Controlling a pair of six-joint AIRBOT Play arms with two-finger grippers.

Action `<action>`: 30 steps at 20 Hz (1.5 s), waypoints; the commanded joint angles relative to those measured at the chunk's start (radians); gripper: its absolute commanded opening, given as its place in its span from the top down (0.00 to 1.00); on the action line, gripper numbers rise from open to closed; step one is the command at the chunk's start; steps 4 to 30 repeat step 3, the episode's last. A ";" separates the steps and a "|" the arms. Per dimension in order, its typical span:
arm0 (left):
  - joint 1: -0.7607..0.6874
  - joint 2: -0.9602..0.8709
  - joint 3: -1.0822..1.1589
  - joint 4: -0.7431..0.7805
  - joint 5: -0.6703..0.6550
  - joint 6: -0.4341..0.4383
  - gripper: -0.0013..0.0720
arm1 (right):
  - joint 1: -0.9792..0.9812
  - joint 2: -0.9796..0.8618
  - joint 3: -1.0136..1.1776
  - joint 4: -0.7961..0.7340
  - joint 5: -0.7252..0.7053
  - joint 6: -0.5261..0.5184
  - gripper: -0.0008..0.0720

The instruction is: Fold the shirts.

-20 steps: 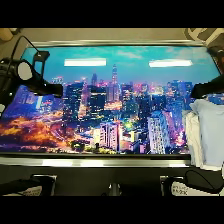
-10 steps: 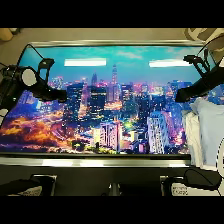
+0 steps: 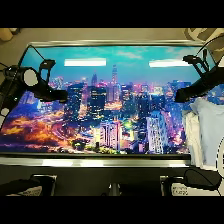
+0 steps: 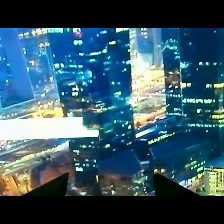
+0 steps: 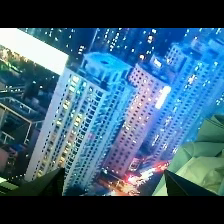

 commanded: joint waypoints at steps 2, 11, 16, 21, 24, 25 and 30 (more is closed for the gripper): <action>0.000 0.000 0.000 0.000 0.000 0.000 0.10 | 0.001 -0.001 0.000 0.000 0.000 0.000 0.06; 0.000 0.000 0.000 0.000 0.000 0.000 0.10 | 0.001 -0.001 0.000 0.000 0.000 0.000 0.06; 0.000 0.000 0.000 0.000 0.000 0.000 0.10 | 0.001 -0.001 0.000 0.000 0.000 0.000 0.06; 0.000 0.000 0.000 0.000 0.000 0.000 0.10 | 0.001 -0.001 0.000 0.000 0.000 0.000 0.06; 0.000 0.000 0.000 0.000 0.000 0.000 0.10 | 0.001 -0.001 0.000 0.000 0.000 0.000 0.06; 0.000 0.000 0.000 0.000 0.000 0.000 0.10 | 0.001 -0.001 0.000 0.000 0.000 0.000 0.06; 0.000 0.000 0.000 0.000 0.000 0.000 0.10 | 0.001 -0.001 0.000 0.000 0.000 0.000 0.06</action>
